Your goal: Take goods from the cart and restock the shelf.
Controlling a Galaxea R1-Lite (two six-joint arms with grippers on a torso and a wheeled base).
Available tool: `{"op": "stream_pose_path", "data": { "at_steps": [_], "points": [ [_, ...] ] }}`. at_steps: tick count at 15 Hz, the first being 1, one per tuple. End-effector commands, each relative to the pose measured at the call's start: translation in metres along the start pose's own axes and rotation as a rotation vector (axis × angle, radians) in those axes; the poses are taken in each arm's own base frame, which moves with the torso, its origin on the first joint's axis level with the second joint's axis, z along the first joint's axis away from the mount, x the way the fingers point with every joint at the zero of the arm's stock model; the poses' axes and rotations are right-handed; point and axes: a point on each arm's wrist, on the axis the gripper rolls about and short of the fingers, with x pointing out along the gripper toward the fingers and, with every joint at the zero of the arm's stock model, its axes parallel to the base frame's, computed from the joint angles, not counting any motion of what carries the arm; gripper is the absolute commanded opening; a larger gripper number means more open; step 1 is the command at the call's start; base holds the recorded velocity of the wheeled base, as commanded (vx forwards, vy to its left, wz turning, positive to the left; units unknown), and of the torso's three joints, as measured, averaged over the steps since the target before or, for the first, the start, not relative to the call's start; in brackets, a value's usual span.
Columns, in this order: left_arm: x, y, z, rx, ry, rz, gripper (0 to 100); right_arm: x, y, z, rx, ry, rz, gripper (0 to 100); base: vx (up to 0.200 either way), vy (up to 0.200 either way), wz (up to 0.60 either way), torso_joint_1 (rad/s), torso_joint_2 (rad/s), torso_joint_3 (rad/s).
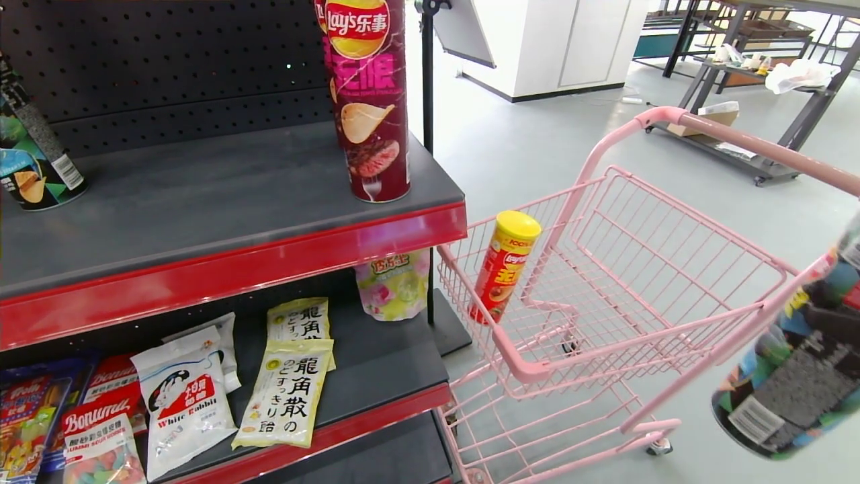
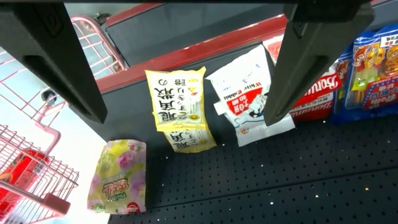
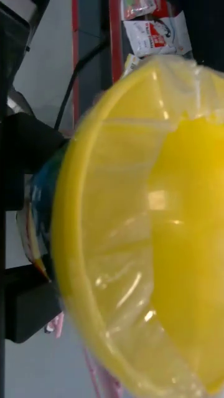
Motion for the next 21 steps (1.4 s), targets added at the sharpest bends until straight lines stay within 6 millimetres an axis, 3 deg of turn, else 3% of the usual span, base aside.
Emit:
{"op": "stream_pose_path", "data": {
  "at_steps": [1, 7, 21],
  "points": [
    [0.0, 0.0, 0.0, 0.0, 0.001, 0.001, 100, -0.029, 0.002, -0.022, -0.008, -0.063, -0.021, 0, 0.0, 0.0, 0.0, 0.0, 0.0, 0.0],
    [0.0, 0.0, 0.0, 0.0, 0.001, 0.001, 100, -0.03, 0.001, -0.031, -0.008, -0.049, -0.023, 0, 0.0, 0.0, 0.0, 0.02, -0.07, -0.047],
    [0.0, 0.0, 0.0, 0.0, 0.001, 0.001, 100, -0.017, 0.0, -0.028, -0.018, -0.006, -0.017, 0, 0.0, 0.0, 0.0, 0.182, -0.53, -0.352]
  ]
}}
